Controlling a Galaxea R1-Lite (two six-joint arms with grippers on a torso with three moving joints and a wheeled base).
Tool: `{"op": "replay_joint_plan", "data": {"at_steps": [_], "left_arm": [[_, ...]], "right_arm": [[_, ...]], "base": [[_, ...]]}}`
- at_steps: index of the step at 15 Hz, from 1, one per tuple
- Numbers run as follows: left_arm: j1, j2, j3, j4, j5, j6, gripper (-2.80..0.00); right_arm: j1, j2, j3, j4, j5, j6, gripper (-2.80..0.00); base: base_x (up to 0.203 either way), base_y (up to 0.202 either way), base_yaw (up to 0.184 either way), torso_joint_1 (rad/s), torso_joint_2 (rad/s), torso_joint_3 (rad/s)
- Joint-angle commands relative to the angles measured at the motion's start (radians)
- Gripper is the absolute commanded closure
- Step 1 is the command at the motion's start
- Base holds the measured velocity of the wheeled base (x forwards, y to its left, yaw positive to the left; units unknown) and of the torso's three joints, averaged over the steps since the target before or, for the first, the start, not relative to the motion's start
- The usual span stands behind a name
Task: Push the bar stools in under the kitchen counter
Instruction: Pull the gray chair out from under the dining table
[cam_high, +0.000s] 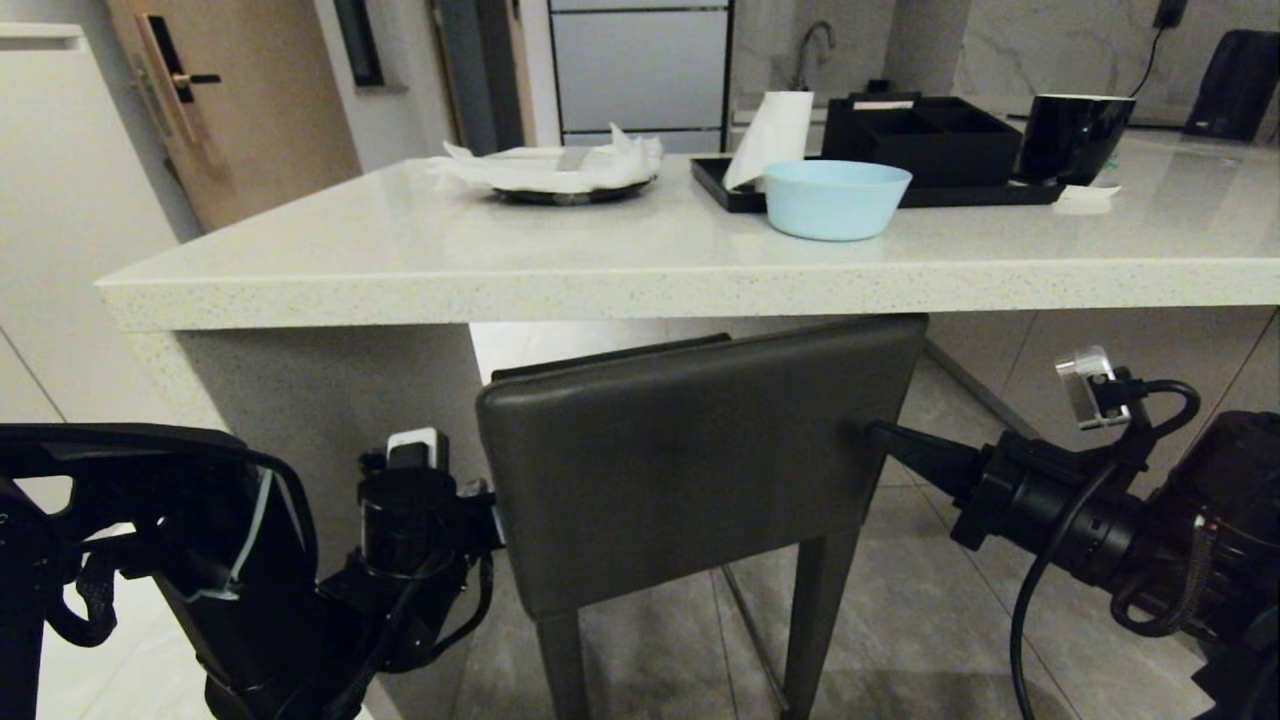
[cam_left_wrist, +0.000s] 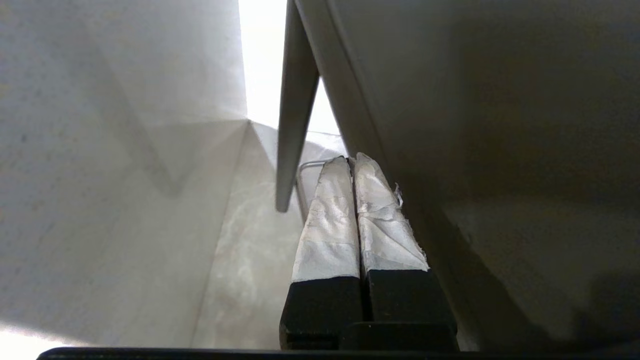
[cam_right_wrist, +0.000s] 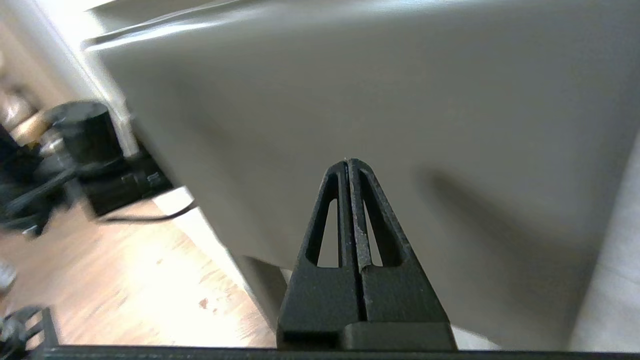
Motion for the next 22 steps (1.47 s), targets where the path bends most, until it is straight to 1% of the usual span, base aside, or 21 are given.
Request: {"op": "replay_joint_plan", "data": {"at_steps": [1, 2, 3, 4, 5, 7, 9, 12, 15, 18, 20, 22], "left_arm": [[0.014, -0.008, 0.036, -0.009, 0.002, -0.004, 0.0], [0.015, -0.017, 0.056, -0.013, 0.002, -0.004, 0.0], [0.014, -0.026, 0.085, -0.035, 0.002, -0.004, 0.0], [0.013, -0.028, 0.117, -0.074, 0.003, -0.002, 0.0], [0.012, -0.019, 0.146, -0.126, 0.004, 0.001, 0.0], [0.017, 0.006, 0.164, -0.171, 0.007, 0.002, 0.0], [0.016, 0.0, 0.179, -0.179, 0.007, 0.001, 0.0], [-0.013, -0.015, 0.199, -0.179, 0.014, 0.0, 0.0], [-0.054, -0.029, 0.204, -0.179, 0.031, 0.0, 0.0], [-0.059, -0.028, 0.203, -0.179, 0.042, 0.0, 0.0], [-0.062, -0.028, 0.202, -0.179, 0.043, 0.0, 0.0], [-0.063, -0.031, 0.205, -0.179, 0.043, 0.002, 0.0]], "right_arm": [[-0.012, -0.012, 0.022, -0.008, 0.002, 0.003, 0.0], [-0.028, -0.021, 0.024, -0.008, 0.003, 0.004, 0.0], [-0.049, -0.029, 0.025, -0.008, 0.004, 0.004, 0.0], [-0.081, -0.034, 0.026, -0.008, 0.022, 0.001, 0.0], [-0.13, -0.037, 0.03, -0.008, 0.056, -0.018, 0.0], [-0.232, -0.049, 0.043, -0.008, 0.137, -0.074, 0.0], [-0.291, -0.039, 0.04, -0.008, 0.159, -0.092, 0.0], [-0.298, 0.086, -0.013, -0.008, 0.163, -0.096, 0.0], [-0.251, 0.215, -0.166, -0.008, 0.161, -0.103, 0.0], [-0.222, 0.285, -0.267, -0.008, 0.152, -0.104, 0.0], [-0.217, 0.329, -0.306, -0.008, 0.146, -0.105, 0.0], [-0.217, 0.37, -0.327, -0.008, 0.118, -0.105, 0.0]], "base": [[0.0, 0.0, 0.0, 0.0, 0.0, 0.0], [0.0, 0.0, 0.0, 0.0, 0.0, 0.0], [0.0, 0.0, 0.0, 0.0, 0.0, 0.0], [0.0, 0.0, 0.0, 0.0, 0.0, 0.0], [0.0, 0.0, 0.0, 0.0, 0.0, 0.0], [0.0, 0.0, 0.0, 0.0, 0.0, 0.0], [0.0, 0.0, 0.0, 0.0, 0.0, 0.0], [0.0, 0.0, 0.0, 0.0, 0.0, 0.0], [0.0, 0.0, 0.0, 0.0, 0.0, 0.0], [0.0, 0.0, 0.0, 0.0, 0.0, 0.0], [0.0, 0.0, 0.0, 0.0, 0.0, 0.0], [0.0, 0.0, 0.0, 0.0, 0.0, 0.0]]}}
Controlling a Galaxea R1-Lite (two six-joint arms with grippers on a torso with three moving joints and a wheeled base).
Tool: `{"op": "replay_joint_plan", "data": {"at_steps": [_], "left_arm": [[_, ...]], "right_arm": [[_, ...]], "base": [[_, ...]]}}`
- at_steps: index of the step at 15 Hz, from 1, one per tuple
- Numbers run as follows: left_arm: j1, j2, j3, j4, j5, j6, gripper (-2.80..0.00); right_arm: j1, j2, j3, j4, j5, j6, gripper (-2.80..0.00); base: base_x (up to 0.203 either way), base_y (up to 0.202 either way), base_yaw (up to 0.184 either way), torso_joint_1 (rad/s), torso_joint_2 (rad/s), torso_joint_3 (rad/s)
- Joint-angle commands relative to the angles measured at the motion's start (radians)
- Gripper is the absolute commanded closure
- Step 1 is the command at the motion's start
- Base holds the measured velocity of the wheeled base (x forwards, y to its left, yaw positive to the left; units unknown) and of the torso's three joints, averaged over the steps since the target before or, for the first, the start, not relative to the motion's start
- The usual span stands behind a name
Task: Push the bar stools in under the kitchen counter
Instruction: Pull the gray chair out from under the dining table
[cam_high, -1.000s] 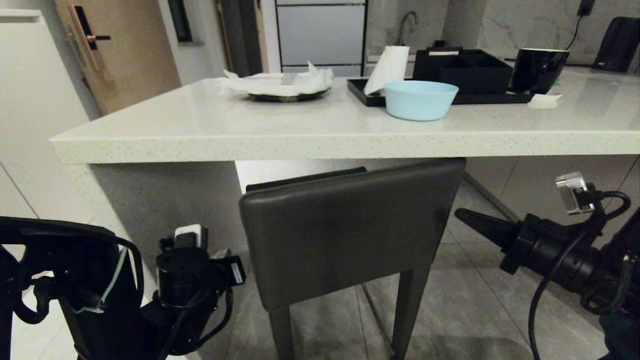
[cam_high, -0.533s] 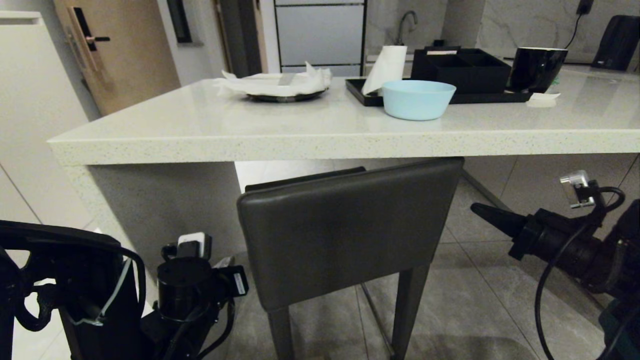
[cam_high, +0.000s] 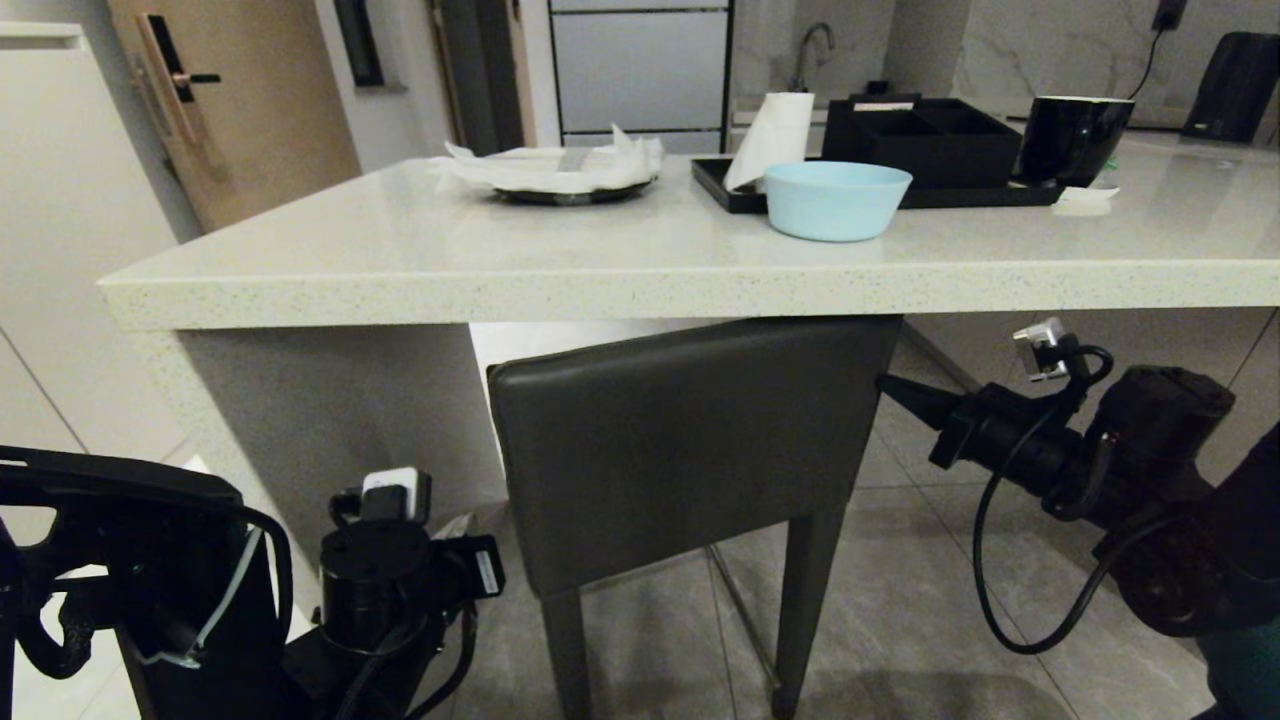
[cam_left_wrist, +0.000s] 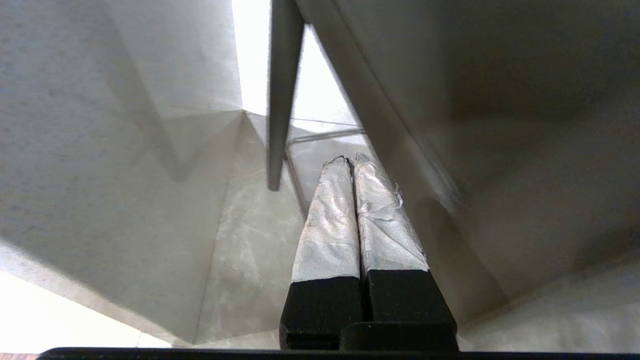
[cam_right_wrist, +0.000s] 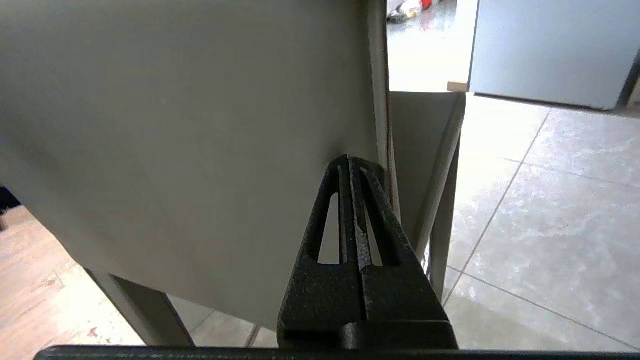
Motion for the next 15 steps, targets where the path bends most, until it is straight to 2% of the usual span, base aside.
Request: {"op": "replay_joint_plan", "data": {"at_steps": [1, 5, 7, 11, 15], "left_arm": [[0.0, -0.004, 0.002, -0.009, 0.004, -0.003, 0.0], [0.003, -0.003, 0.008, -0.009, 0.003, -0.003, 0.0], [0.003, 0.0, -0.002, -0.009, 0.003, -0.003, 0.0], [0.005, 0.012, -0.028, -0.007, 0.005, -0.002, 0.0], [0.016, 0.028, -0.04, -0.007, 0.006, -0.002, 0.0]], "right_arm": [[0.0, 0.068, -0.016, -0.003, -0.02, 0.0, 0.0], [-0.014, -0.012, 0.121, -0.003, -0.011, -0.003, 0.0], [-0.059, -0.046, 0.159, -0.003, -0.005, -0.014, 0.0], [-0.098, 0.026, 0.045, -0.003, -0.01, -0.016, 0.0], [-0.059, 0.133, -0.109, -0.003, -0.031, -0.005, 0.0]], "base": [[0.0, 0.0, 0.0, 0.0, 0.0, 0.0], [0.0, 0.0, 0.0, 0.0, 0.0, 0.0], [0.0, 0.0, 0.0, 0.0, 0.0, 0.0], [0.0, 0.0, 0.0, 0.0, 0.0, 0.0], [0.0, 0.0, 0.0, 0.0, 0.0, 0.0]]}}
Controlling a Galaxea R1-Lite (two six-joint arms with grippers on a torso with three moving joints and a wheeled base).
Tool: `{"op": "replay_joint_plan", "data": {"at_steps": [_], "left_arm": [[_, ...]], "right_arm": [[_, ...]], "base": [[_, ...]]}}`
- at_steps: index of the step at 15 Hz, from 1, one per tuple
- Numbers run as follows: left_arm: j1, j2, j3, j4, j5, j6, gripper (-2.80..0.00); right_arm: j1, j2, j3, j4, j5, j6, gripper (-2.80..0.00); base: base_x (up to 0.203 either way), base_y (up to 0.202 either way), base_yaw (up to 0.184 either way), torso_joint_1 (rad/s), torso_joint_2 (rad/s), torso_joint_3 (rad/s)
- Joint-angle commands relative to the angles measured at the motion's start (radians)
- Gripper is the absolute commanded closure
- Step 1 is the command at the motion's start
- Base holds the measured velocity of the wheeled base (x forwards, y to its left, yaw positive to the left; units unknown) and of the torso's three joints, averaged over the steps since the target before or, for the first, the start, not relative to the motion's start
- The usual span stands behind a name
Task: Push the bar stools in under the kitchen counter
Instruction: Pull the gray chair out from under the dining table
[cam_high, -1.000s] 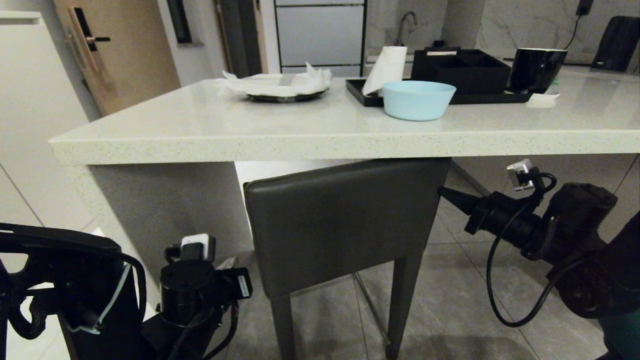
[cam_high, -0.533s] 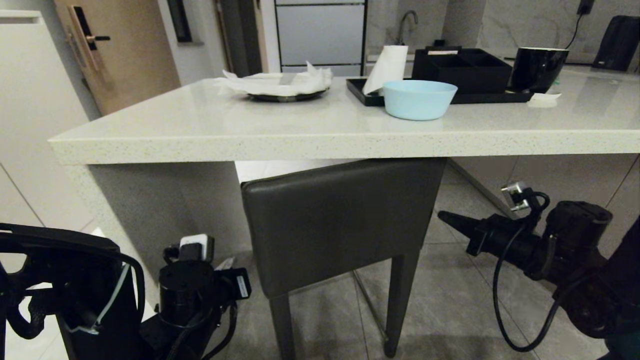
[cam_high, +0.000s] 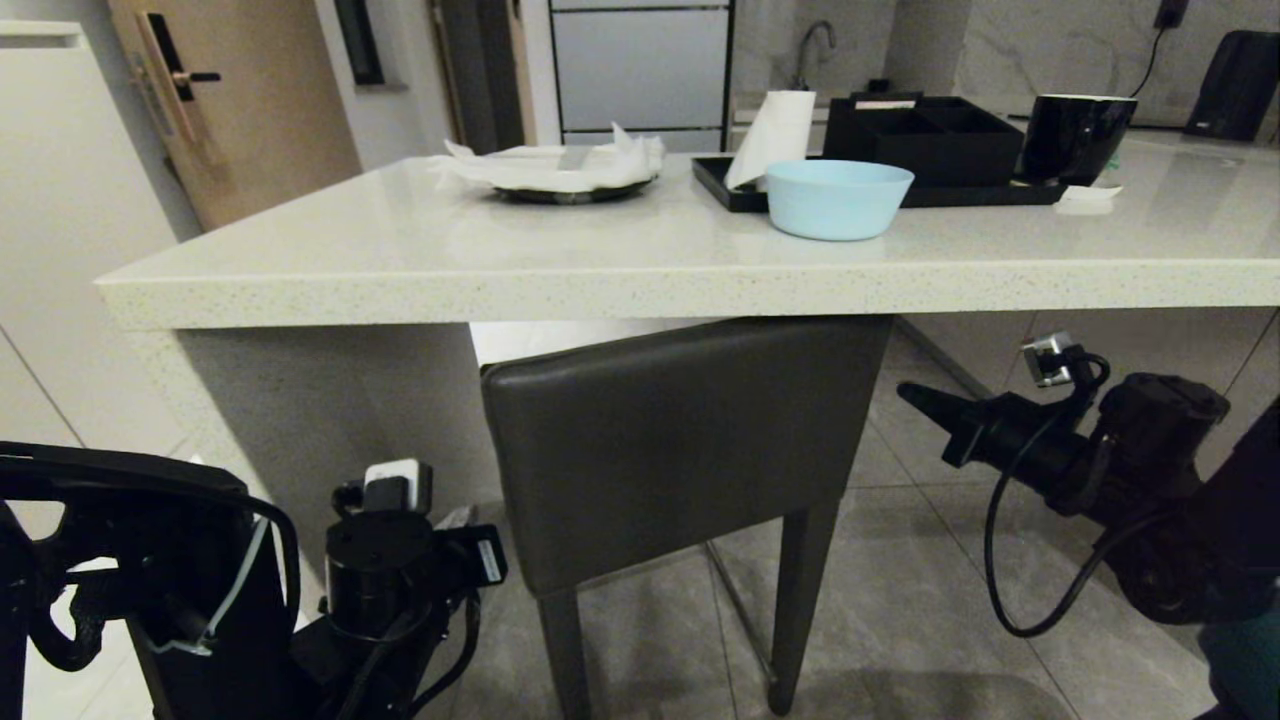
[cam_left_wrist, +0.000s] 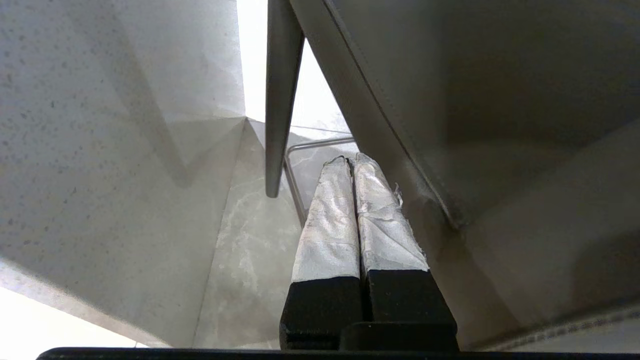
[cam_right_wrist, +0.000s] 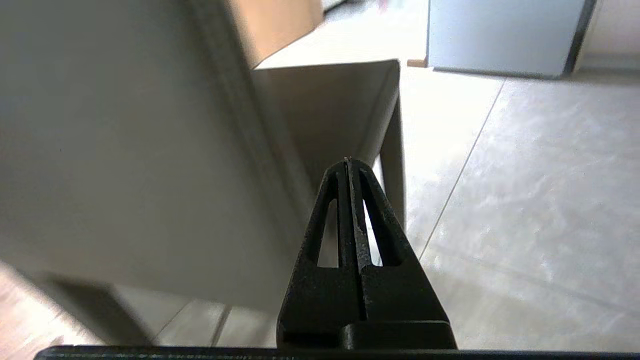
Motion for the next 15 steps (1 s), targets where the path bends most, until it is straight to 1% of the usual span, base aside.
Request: {"op": "replay_joint_plan", "data": {"at_steps": [1, 3, 4, 5, 8, 10, 11, 13, 15], "left_arm": [[0.01, 0.025, -0.01, -0.011, 0.006, -0.002, 0.0], [0.021, 0.021, -0.012, -0.009, 0.012, 0.001, 0.0], [0.024, 0.022, -0.011, -0.009, 0.012, 0.001, 0.0], [0.031, 0.025, -0.012, -0.009, 0.012, 0.001, 0.0], [0.037, 0.031, -0.035, -0.003, 0.012, 0.003, 0.0], [0.064, 0.041, -0.067, 0.003, 0.005, 0.033, 0.0], [0.071, 0.046, -0.084, 0.005, 0.003, 0.042, 0.0], [0.082, 0.054, -0.111, 0.025, 0.002, 0.047, 0.0], [0.099, 0.078, -0.134, 0.028, 0.0, 0.05, 0.0]], "right_arm": [[0.046, 0.102, -0.105, -0.009, -0.032, 0.019, 0.0], [0.079, 0.181, -0.198, -0.009, -0.098, 0.027, 0.0], [0.088, 0.212, -0.236, -0.009, -0.114, 0.03, 0.0], [0.102, 0.229, -0.255, -0.009, -0.12, 0.033, 0.0], [0.129, 0.216, -0.249, -0.009, -0.121, 0.039, 0.0], [0.142, 0.178, -0.206, -0.009, -0.119, 0.04, 0.0], [0.149, 0.15, -0.161, -0.009, -0.117, 0.041, 0.0], [0.167, 0.086, -0.082, -0.009, -0.111, 0.041, 0.0], [0.176, 0.041, -0.016, -0.009, -0.087, 0.04, 0.0]], "base": [[0.0, 0.0, 0.0, 0.0, 0.0, 0.0], [0.0, 0.0, 0.0, 0.0, 0.0, 0.0], [0.0, 0.0, 0.0, 0.0, 0.0, 0.0], [0.0, 0.0, 0.0, 0.0, 0.0, 0.0], [0.0, 0.0, 0.0, 0.0, 0.0, 0.0], [0.0, 0.0, 0.0, 0.0, 0.0, 0.0], [0.0, 0.0, 0.0, 0.0, 0.0, 0.0], [0.0, 0.0, 0.0, 0.0, 0.0, 0.0], [0.0, 0.0, 0.0, 0.0, 0.0, 0.0]]}}
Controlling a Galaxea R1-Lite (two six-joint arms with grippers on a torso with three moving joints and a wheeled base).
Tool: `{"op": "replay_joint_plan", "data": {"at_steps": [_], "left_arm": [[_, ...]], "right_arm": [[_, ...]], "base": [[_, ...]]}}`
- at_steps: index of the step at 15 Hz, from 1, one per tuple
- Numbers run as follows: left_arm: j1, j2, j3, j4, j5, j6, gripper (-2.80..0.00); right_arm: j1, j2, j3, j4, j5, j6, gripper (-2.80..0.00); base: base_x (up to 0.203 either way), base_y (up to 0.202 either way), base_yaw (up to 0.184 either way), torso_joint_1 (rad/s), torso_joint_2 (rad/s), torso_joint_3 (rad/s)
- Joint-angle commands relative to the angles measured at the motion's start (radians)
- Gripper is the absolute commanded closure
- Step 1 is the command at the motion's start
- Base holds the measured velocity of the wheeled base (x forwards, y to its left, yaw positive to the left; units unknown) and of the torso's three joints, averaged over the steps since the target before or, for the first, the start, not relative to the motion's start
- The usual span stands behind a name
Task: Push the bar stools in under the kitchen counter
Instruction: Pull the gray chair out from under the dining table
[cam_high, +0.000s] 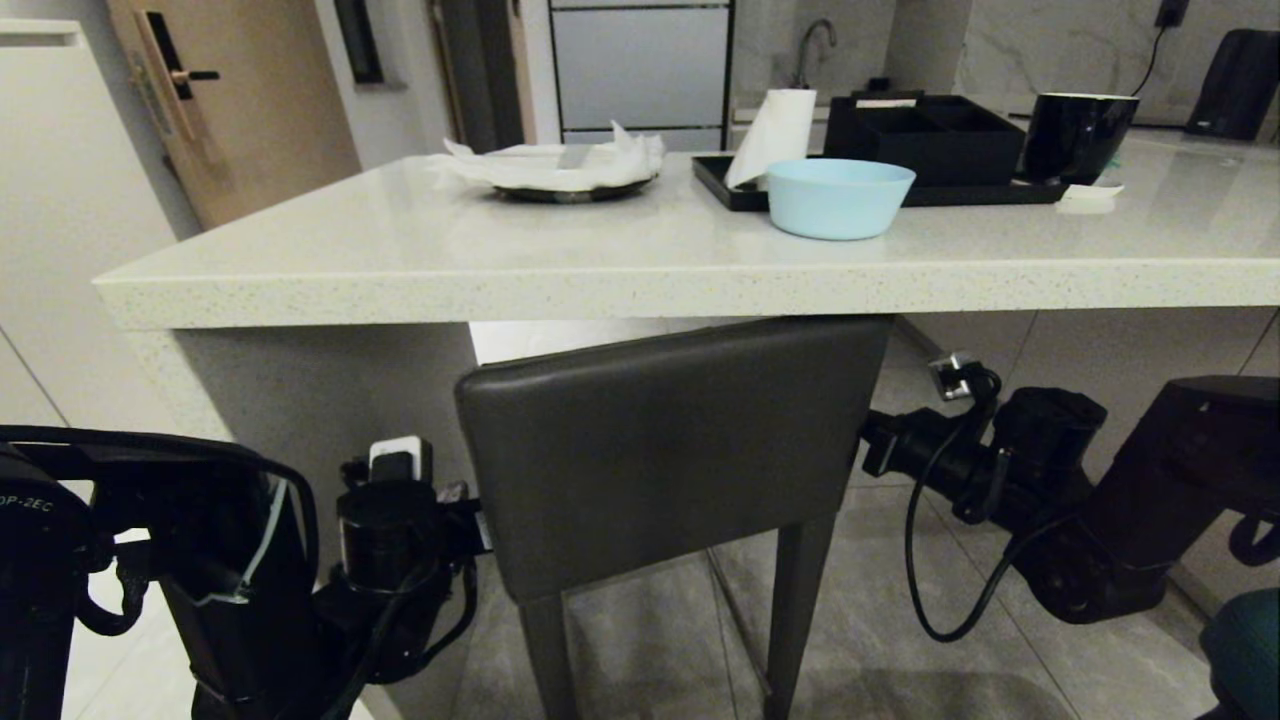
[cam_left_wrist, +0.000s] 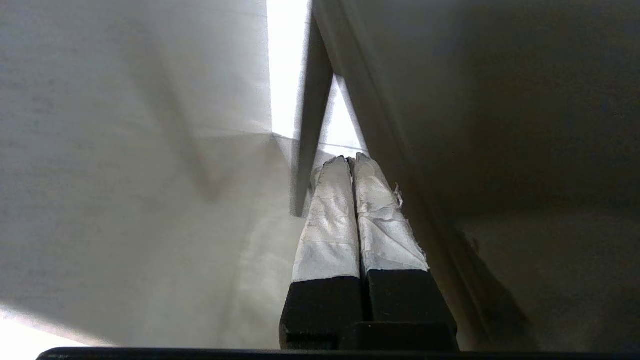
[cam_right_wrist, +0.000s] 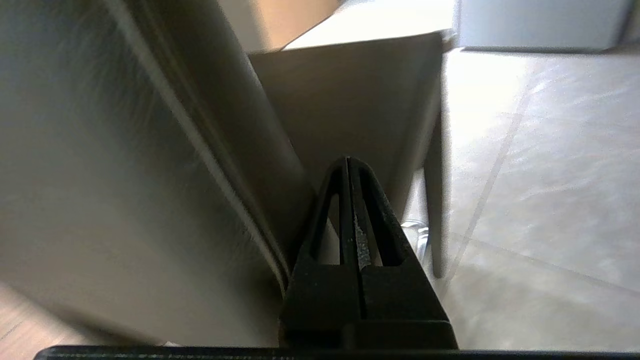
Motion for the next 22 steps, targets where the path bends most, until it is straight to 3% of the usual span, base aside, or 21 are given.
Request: {"op": "replay_joint_plan", "data": {"at_steps": [1, 11, 19, 22], "left_arm": [[0.025, 0.039, -0.041, -0.01, 0.001, 0.005, 0.0], [0.065, 0.064, -0.113, -0.007, -0.033, 0.041, 0.0], [0.087, 0.04, -0.096, -0.017, -0.037, 0.054, 0.0], [0.105, 0.006, -0.002, -0.047, -0.094, 0.052, 0.0]], "right_arm": [[0.01, -0.075, 0.092, -0.011, 0.025, -0.001, 0.0], [0.257, -0.34, 0.35, -0.011, 0.03, -0.008, 0.0], [0.249, -0.349, 0.366, -0.011, 0.018, 0.0, 0.0], [0.245, -0.351, 0.368, -0.011, -0.06, 0.0, 0.0]], "base": [[0.0, 0.0, 0.0, 0.0, 0.0, 0.0], [0.0, 0.0, 0.0, 0.0, 0.0, 0.0], [0.0, 0.0, 0.0, 0.0, 0.0, 0.0], [0.0, 0.0, 0.0, 0.0, 0.0, 0.0]]}}
